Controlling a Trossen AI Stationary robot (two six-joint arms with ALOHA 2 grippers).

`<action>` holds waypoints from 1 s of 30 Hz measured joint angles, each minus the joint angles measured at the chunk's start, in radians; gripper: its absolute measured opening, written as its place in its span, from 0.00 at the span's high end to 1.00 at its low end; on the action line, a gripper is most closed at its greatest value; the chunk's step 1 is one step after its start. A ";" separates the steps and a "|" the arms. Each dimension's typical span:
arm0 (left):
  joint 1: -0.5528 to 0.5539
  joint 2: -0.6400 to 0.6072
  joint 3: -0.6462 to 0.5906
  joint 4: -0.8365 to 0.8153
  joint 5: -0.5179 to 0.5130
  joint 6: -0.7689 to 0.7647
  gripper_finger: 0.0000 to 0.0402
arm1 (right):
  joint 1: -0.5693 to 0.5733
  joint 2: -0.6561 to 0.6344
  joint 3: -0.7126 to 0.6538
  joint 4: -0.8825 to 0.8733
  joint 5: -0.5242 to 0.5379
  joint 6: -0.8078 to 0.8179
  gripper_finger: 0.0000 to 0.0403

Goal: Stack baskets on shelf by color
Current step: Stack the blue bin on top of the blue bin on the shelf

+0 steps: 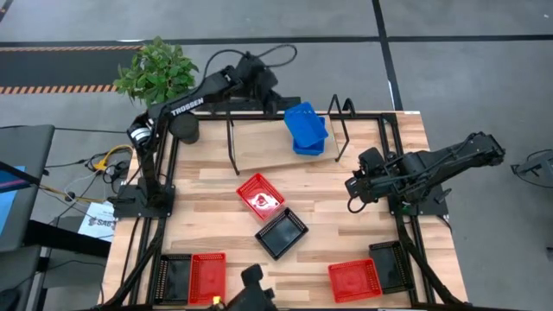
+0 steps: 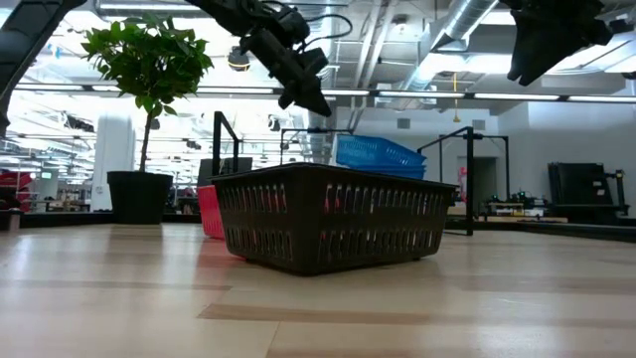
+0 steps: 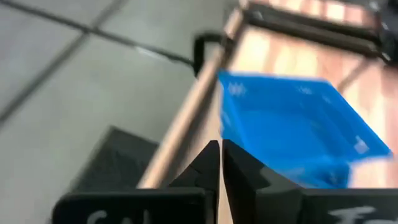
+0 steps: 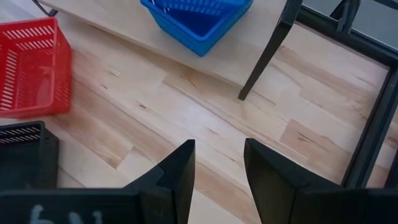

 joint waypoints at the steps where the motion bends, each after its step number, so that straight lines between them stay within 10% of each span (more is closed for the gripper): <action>1: -0.005 0.000 0.000 -0.029 0.004 -0.001 0.99 | 0.000 0.000 0.000 -0.001 0.000 0.000 0.60; 30: -0.077 0.015 -0.138 0.102 -0.072 -0.050 1.00 | 0.000 0.000 0.000 -0.019 0.002 0.000 0.60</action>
